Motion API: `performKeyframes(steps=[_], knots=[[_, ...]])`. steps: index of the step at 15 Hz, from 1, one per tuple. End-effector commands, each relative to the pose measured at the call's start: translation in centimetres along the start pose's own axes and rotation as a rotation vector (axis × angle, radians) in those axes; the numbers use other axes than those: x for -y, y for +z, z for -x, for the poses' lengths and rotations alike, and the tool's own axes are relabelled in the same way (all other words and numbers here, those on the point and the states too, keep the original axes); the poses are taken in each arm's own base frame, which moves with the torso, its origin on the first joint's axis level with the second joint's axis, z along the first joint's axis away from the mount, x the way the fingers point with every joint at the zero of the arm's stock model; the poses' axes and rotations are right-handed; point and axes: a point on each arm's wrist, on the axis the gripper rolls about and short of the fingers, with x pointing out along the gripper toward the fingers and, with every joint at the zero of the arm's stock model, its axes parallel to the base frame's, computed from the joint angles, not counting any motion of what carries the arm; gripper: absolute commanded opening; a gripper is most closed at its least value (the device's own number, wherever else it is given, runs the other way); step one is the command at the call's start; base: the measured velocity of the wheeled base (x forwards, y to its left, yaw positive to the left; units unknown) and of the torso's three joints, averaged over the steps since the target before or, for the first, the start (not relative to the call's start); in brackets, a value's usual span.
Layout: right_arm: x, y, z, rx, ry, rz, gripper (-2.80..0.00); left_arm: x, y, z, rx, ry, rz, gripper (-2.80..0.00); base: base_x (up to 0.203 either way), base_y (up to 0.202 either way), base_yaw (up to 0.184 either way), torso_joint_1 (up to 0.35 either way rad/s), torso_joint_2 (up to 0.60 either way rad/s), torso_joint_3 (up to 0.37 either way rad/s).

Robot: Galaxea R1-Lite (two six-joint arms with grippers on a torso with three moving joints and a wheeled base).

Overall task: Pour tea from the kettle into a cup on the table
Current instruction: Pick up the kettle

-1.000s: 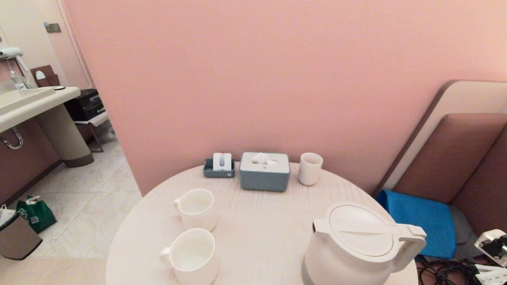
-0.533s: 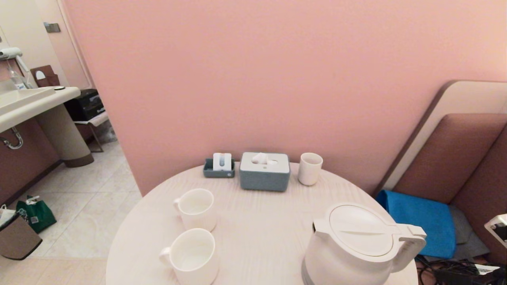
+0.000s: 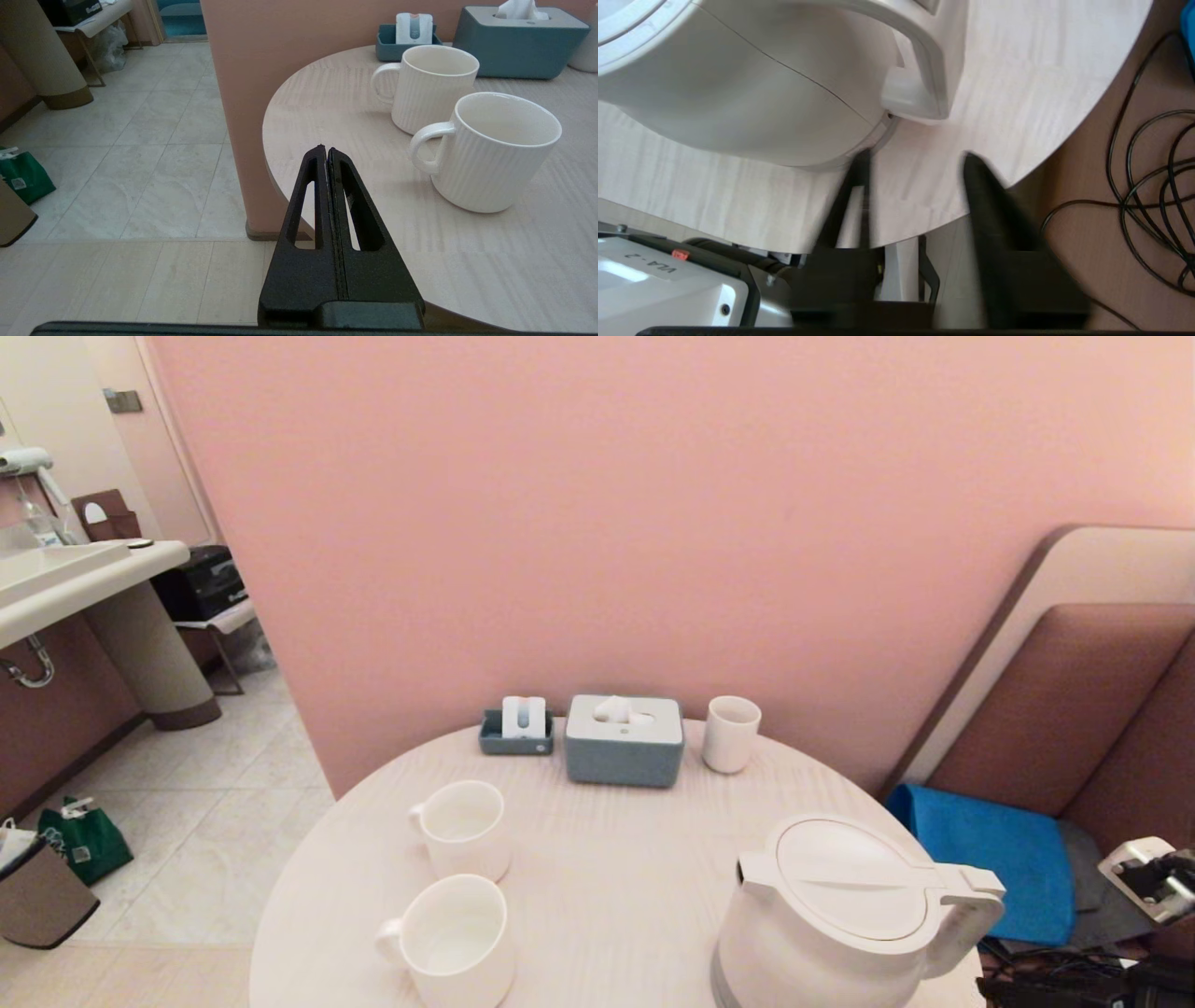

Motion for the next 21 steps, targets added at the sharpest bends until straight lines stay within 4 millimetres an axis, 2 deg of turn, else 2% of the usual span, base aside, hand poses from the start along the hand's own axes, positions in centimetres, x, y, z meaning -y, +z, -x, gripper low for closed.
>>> performKeyframes(steps=[1,6,9,13,21], knots=[[0.0,0.1,-0.3,-0.013,0.004,0.001,0.00,0.0,0.0,0.0,0.001,0.001,0.000,-2.80,0.000,0.000,0.000,0.000,0.00,0.000],[0.3,0.2,-0.9,-0.009,-0.052,-0.001,0.00,0.0,0.0,0.0,0.001,0.000,0.000,-2.80,0.000,0.000,0.000,0.000,0.00,0.000],[0.8,0.4,-2.1,0.028,-0.119,-0.004,0.00,0.0,0.0,0.0,0.001,0.000,0.000,-2.80,0.000,0.000,0.000,0.000,0.00,0.000],[1.0,0.5,-3.0,0.029,-0.120,-0.014,0.00,0.0,0.0,0.0,-0.001,0.000,0.000,-2.80,0.000,0.000,0.000,0.000,0.00,0.000],[1.0,2.1,-3.8,0.134,-0.109,-0.006,0.00,0.0,0.0,0.0,0.001,0.000,-0.001,-2.80,0.000,0.000,0.000,0.000,0.00,0.000]])
